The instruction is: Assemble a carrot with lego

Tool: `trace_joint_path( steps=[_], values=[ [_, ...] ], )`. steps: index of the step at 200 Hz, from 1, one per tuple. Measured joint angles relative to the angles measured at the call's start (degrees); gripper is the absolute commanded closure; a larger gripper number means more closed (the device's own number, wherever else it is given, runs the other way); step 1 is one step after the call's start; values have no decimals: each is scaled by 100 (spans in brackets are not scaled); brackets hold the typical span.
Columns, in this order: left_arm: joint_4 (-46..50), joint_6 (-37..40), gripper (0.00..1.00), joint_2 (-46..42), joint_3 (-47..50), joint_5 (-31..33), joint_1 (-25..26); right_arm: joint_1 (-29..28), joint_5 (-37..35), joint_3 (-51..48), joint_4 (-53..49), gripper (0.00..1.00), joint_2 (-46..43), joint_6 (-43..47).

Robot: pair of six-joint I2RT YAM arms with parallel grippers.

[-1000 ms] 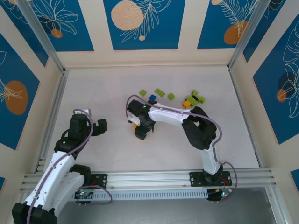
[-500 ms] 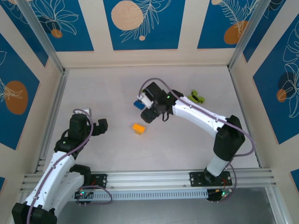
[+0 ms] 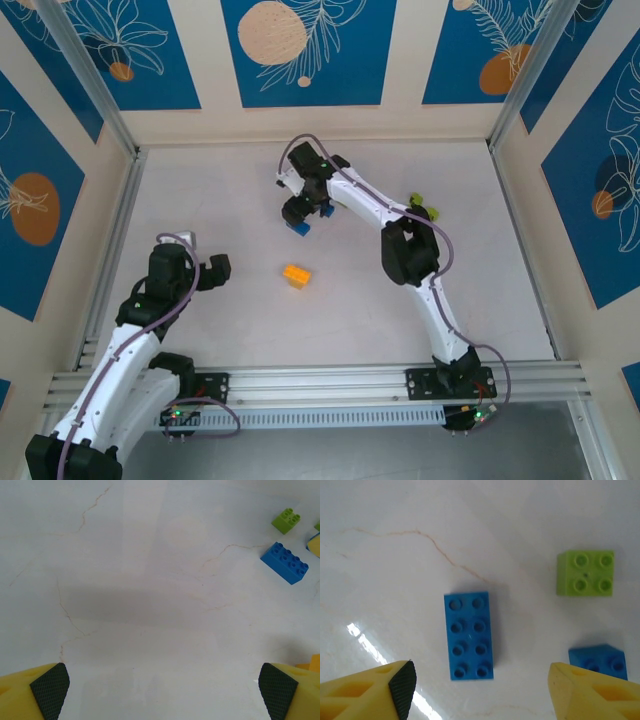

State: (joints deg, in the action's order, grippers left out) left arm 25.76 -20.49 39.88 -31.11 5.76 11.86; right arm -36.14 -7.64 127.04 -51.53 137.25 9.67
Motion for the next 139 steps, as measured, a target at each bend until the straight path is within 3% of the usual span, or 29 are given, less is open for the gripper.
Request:
trace_joint_path(
  steps=[90,139],
  values=[
    [-9,0,0,48,0,-42,-81,46,326,289,-321,38,616,153],
    [-50,0,0,48,0,-116,-138,59,363,417,-367,50,839,181]
  ],
)
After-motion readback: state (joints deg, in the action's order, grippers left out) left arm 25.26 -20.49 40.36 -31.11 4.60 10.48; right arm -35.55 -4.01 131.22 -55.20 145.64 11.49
